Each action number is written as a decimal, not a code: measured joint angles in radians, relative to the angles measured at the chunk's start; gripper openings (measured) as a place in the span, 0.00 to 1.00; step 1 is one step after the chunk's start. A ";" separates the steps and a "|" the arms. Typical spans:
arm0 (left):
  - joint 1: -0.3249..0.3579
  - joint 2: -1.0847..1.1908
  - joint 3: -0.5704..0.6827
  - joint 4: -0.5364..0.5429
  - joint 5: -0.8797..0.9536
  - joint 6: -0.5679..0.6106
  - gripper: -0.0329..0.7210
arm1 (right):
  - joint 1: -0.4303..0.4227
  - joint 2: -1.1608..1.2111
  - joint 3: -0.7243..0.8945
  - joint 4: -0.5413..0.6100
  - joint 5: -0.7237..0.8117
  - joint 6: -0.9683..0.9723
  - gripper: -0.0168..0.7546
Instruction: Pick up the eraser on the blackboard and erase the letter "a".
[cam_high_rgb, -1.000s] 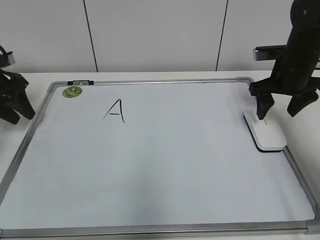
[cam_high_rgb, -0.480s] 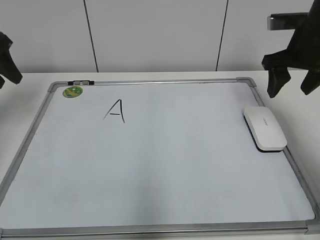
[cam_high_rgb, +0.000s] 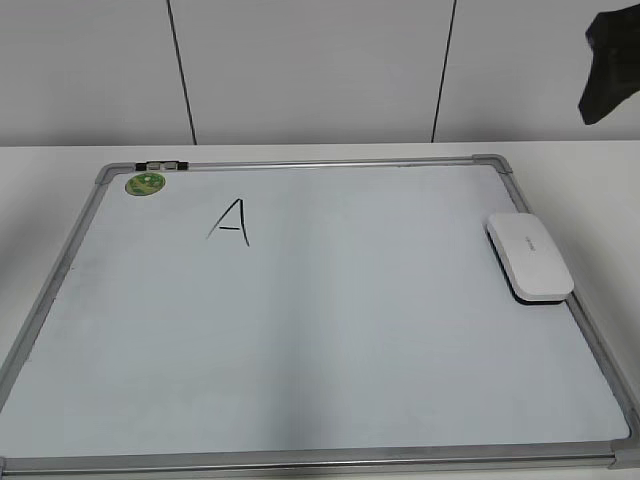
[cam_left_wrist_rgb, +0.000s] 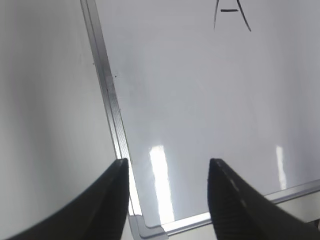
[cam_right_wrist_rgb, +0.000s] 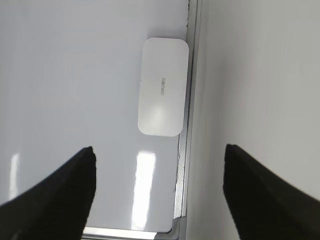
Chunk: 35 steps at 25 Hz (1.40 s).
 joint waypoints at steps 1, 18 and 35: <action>0.000 -0.037 0.030 0.002 0.000 0.000 0.54 | 0.000 -0.035 0.022 0.000 0.000 0.000 0.78; 0.000 -0.714 0.531 -0.006 0.017 -0.037 0.54 | 0.000 -0.660 0.432 0.020 0.018 -0.002 0.78; -0.035 -1.136 0.795 -0.009 0.025 -0.061 0.54 | 0.000 -1.199 0.836 0.004 0.031 0.000 0.78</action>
